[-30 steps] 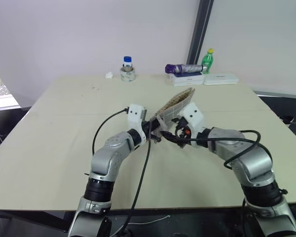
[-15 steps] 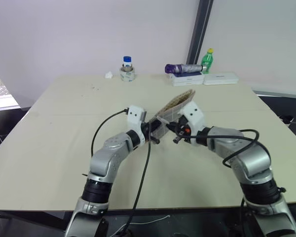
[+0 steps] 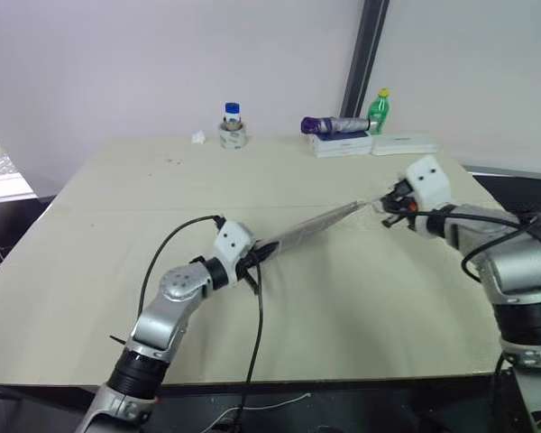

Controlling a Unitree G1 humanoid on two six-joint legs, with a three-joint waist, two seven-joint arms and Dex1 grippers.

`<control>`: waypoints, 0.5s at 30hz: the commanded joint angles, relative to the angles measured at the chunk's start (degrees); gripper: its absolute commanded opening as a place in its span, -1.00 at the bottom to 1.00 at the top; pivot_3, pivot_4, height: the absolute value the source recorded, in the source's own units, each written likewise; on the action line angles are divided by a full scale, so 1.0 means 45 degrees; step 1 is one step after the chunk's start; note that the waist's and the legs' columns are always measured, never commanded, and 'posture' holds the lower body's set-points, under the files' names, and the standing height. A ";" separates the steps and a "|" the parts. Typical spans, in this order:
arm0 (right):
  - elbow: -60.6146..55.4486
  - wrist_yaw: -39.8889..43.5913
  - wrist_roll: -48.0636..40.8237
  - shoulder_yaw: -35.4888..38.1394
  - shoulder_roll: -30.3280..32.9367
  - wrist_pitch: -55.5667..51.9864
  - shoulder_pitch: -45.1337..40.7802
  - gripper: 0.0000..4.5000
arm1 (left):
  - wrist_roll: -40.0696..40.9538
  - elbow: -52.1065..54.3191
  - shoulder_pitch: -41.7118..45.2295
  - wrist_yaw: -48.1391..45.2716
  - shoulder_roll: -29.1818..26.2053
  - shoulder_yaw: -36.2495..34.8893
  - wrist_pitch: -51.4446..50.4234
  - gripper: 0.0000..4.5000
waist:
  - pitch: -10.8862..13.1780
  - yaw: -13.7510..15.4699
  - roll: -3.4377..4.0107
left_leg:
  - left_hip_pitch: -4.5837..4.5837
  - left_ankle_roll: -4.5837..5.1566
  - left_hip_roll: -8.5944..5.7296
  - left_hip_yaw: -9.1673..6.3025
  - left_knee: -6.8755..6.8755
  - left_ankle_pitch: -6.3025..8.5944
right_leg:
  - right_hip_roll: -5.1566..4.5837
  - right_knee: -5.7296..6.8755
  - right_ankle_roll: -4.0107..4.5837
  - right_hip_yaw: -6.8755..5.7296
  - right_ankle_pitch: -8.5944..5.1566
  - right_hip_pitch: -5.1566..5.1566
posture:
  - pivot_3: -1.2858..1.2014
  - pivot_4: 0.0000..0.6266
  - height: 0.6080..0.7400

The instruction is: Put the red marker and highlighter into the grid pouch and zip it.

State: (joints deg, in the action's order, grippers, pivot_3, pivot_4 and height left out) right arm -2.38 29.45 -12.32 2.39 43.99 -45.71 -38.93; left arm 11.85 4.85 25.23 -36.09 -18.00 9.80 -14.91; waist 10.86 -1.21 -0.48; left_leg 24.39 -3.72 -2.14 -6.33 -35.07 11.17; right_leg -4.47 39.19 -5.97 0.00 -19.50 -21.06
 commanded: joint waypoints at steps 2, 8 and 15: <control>0.0157 -0.0180 0.0362 0.0459 0.0175 0.0619 -0.0027 -0.98 | 0.0028 0.0426 -0.0422 0.0069 -0.0401 -0.0606 0.0031 -1.00 | 0.0000 0.0006 0.0001 | 0.0000 0.0000 0.0002 0.0001 0.0000 0.0000 | 0.0002 0.0003 0.0000 0.0001 0.0000 -0.0002 | 0.03 -0.52 0.96; -0.1799 0.2200 -0.1389 0.0342 0.0306 0.0484 0.0984 -0.45 | -0.0827 0.0026 -0.0229 0.0323 -0.0900 -0.0671 0.1509 -1.00 | 0.0000 0.0043 0.0000 | 0.0000 0.0001 0.0003 -0.0003 -0.0004 0.0000 | 0.0003 0.0002 0.0000 0.0001 0.0000 0.0005 | 0.03 -0.52 0.96; -0.2357 0.2806 -0.1148 0.0418 0.0556 0.1652 0.2709 0.24 | -0.2211 -0.1713 0.0030 0.0229 -0.1820 -0.0504 0.3924 -1.00 | 0.0000 0.0092 0.0000 | -0.0002 0.0003 -0.0004 -0.0003 -0.0011 0.0001 | 0.0001 0.0001 -0.0001 -0.0001 0.0001 0.0012 | 0.03 -0.52 0.96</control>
State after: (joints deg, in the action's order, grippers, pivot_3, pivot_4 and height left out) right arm -11.20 41.57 -17.48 2.82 46.15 -40.27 -26.65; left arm 1.65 -3.29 25.19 -34.45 -26.49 8.04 0.98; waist 10.86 -0.79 -0.48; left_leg 24.39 -3.70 -2.16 -6.35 -35.12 11.18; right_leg -4.47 39.19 -5.97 -0.01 -19.50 -21.01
